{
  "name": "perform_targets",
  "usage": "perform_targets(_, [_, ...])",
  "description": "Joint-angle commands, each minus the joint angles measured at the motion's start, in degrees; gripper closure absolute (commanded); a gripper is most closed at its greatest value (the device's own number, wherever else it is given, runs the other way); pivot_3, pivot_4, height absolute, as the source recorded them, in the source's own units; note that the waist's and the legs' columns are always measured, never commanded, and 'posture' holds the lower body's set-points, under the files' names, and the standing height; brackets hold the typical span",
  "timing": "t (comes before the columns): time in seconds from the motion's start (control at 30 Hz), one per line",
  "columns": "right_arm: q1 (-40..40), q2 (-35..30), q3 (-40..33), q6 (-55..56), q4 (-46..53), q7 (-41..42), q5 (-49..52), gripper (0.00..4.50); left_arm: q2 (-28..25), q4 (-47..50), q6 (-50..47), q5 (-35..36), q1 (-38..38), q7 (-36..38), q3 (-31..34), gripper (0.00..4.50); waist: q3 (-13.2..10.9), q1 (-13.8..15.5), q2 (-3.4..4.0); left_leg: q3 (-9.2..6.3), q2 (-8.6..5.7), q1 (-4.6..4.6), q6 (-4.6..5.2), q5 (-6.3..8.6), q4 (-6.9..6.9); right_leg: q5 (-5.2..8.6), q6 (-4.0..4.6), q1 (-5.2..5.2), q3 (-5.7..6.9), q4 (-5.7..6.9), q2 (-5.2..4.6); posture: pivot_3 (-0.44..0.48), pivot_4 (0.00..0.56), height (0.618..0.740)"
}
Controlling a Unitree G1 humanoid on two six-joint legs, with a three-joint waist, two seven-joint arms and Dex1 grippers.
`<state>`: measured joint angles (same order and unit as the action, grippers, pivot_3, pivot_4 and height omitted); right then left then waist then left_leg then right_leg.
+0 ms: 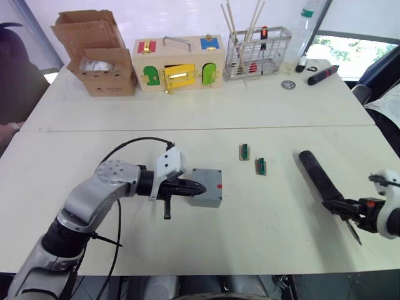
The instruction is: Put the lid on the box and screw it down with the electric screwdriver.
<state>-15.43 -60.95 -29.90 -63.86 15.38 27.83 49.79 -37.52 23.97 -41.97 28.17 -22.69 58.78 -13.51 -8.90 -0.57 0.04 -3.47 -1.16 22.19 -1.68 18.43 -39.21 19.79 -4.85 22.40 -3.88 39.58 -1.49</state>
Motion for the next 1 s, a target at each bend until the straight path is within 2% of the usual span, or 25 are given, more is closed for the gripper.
perform_targets(0.03, [-2.66,-5.02,3.95,3.97,-1.53,3.83,-8.73,2.57,-0.03,2.36,0.25,1.06,0.39,-0.62,1.08,4.50,0.00,0.10,-0.01,-0.01,0.00,0.00,0.00,0.00,0.00,-0.03,-0.05,-0.03,0.01,-0.07,0.00,0.000,0.150,0.740])
perform_targets(0.07, [-3.50,-6.30,5.18,5.52,-1.67,5.24,-10.71,2.57,-0.02,2.45,0.24,1.08,0.50,-0.74,1.03,4.50,0.01,0.22,-0.01,-0.04,0.00,0.00,0.00,0.00,0.00,-0.04,-0.07,-0.08,0.03,-0.14,0.00,0.000,0.150,0.740])
perform_targets(0.13, [-3.96,-8.87,7.17,7.15,-2.41,8.34,-13.11,1.63,0.14,2.53,0.27,1.02,0.66,-0.97,0.85,4.50,0.01,0.52,-0.05,-0.05,-0.01,0.01,0.03,0.02,0.00,-0.09,-0.16,-0.15,0.04,-0.29,-0.01,0.000,0.150,0.740])
perform_targets(0.3, [-2.65,-14.36,8.53,4.24,-1.67,15.87,-13.70,0.13,0.36,2.58,0.37,0.94,1.01,-1.37,0.52,4.50,0.00,1.35,-0.09,-0.02,-0.03,0.04,0.08,0.05,-0.05,-0.13,-0.23,-0.16,0.03,-0.39,-0.05,0.000,0.150,0.740])
perform_targets(0.43, [2.27,-18.83,12.87,1.55,-3.80,20.99,-13.94,0.05,0.69,2.57,0.63,0.70,1.25,-1.72,0.13,4.50,0.00,1.21,-0.09,-0.02,-0.02,0.04,0.09,0.05,-0.04,-0.13,-0.23,-0.14,0.03,-0.39,-0.05,0.000,0.150,0.740])
perform_targets(0.53, [9.90,-20.10,17.70,-1.84,-6.94,24.04,-13.06,0.05,0.92,2.89,0.60,0.67,1.41,-2.00,0.02,4.50,-0.01,1.14,-0.09,0.01,-0.02,0.05,0.09,0.05,-0.04,-0.13,-0.22,-0.09,0.02,-0.38,-0.05,0.000,0.150,0.740])
perform_targets(0.77, [26.12,-19.34,32.21,-3.40,-14.45,30.76,-17.65,0.05,0.91,4.14,-0.13,0.78,2.32,-3.15,0.20,4.50,0.00,1.20,-0.07,0.00,-0.01,0.09,0.10,0.06,-0.02,-0.13,-0.22,0.00,0.02,-0.37,-0.06,0.000,0.150,0.740])
perform_targets(1.0, [32.81,-20.30,41.79,-2.24,-19.47,39.32,-22.60,0.05,0.34,5.66,-1.27,1.29,3.18,-4.31,0.74,4.50,0.00,1.26,-0.07,-0.01,-0.01,0.14,0.10,0.06,-0.02,-0.13,-0.22,0.05,0.03,-0.37,-0.09,0.000,0.150,0.740])
